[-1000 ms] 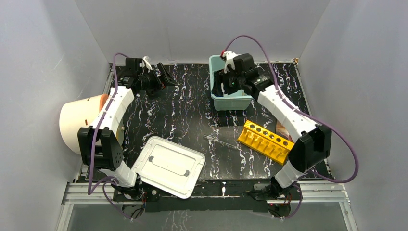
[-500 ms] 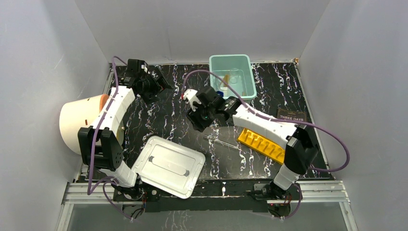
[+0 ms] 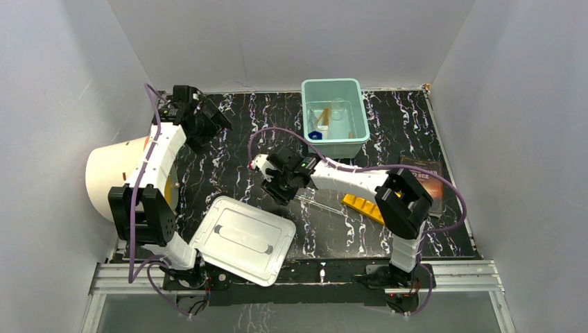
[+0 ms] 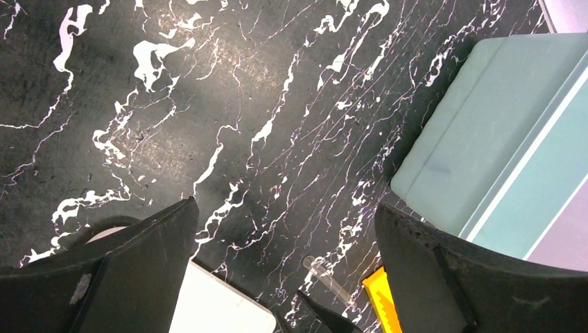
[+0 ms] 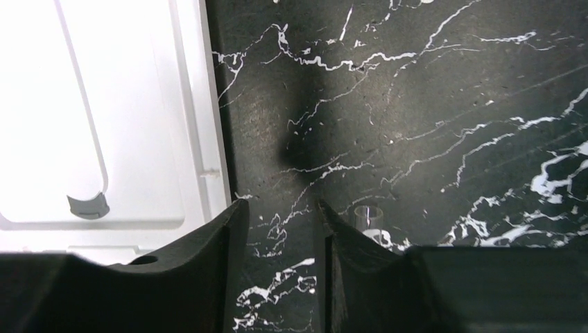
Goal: Organize the chemistry lab equipment
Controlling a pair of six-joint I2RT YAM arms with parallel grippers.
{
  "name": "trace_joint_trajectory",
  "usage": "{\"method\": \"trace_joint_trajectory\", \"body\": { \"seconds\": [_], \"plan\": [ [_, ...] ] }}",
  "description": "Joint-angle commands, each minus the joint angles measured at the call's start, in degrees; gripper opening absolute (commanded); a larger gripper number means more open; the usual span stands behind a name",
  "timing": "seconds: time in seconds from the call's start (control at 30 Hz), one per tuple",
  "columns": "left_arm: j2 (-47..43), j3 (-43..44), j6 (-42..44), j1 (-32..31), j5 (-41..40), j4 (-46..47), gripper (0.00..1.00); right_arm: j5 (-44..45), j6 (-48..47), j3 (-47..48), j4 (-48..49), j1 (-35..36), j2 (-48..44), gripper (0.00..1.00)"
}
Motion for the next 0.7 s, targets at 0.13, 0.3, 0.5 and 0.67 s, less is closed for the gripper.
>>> {"method": "trace_joint_trajectory", "body": {
  "seconds": [0.13,0.3,0.5,0.67],
  "plan": [
    [-3.17,0.77,-0.59,0.4,-0.17,-1.13,0.98,-4.39,-1.22,0.99,1.69,0.48,3.46,0.46],
    [-2.85,0.46,-0.65,0.59,0.66,-0.95,0.98,-6.55,-2.71,1.98,-0.08,1.76,5.39,0.55],
    [-2.73,0.33,-0.68,0.78,1.15,-1.0,0.98,-5.92,-3.28,2.15,-1.02,3.0,7.21,0.55],
    [-2.87,0.13,-0.77,0.78,1.3,-1.2,0.98,-3.27,-3.42,1.14,-0.55,3.52,7.49,0.4]
  ]
}}
